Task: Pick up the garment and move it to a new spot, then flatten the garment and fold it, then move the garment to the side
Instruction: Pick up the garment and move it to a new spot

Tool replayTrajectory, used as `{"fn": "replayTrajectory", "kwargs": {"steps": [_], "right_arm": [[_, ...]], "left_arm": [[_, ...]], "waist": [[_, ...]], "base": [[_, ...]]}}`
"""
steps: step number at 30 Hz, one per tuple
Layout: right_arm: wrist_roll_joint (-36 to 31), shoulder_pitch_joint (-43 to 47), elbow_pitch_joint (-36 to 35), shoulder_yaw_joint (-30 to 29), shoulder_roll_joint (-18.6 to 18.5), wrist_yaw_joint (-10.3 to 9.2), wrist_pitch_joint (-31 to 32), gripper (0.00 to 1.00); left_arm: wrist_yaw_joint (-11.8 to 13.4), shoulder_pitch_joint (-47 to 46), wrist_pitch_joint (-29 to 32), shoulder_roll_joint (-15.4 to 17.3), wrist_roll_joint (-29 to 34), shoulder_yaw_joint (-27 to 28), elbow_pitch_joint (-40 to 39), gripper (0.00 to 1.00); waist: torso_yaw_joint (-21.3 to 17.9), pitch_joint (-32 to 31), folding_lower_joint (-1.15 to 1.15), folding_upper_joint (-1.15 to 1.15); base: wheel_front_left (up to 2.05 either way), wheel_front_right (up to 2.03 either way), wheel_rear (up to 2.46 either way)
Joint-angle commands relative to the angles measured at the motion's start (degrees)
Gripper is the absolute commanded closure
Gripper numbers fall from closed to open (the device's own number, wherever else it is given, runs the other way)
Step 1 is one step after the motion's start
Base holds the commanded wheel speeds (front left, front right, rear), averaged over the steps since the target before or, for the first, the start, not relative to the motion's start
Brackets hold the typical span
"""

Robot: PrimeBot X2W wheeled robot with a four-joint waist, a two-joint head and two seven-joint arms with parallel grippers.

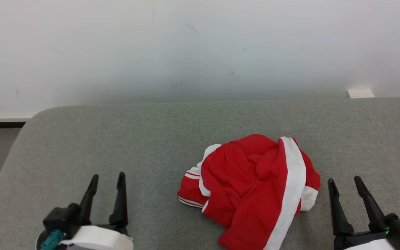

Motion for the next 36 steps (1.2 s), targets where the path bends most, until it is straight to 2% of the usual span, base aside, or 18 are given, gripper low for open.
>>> {"fn": "replayTrajectory", "kwargs": {"steps": [1, 7, 16, 36], "right_arm": [[0.09, 0.25, 0.0, -0.14, 0.07, -0.1, 0.06, 0.0], [-0.1, -0.75, 0.33, 0.52, -0.01, -0.11, 0.06, 0.0], [0.23, -1.06, 0.87, 0.95, -0.31, -0.1, 0.06, 0.0], [0.34, -1.05, 0.98, 1.01, 0.06, -0.11, 0.06, 0.0]], "left_arm": [[-0.36, 0.49, -0.03, -0.28, 0.83, 0.33, -0.38, 0.0], [-2.97, -0.3, -0.03, -2.87, 3.49, 1.64, -0.28, 0.0], [-5.28, -0.17, -0.03, -4.88, 5.82, 4.04, 1.26, 0.0], [-7.78, -0.82, -0.03, -6.62, 8.24, 6.1, 2.73, 0.0]], "waist": [[0.07, 0.06, 0.0, 0.0], [0.19, 0.44, 0.0, 0.0], [-1.04, -0.06, 0.0, 0.0], [-2.01, -0.6, 0.0, 0.0]], "base": [[0.0, 0.0, 0.0], [0.0, 0.0, 0.0], [0.0, 0.0, 0.0], [0.0, 0.0, 0.0]]}}
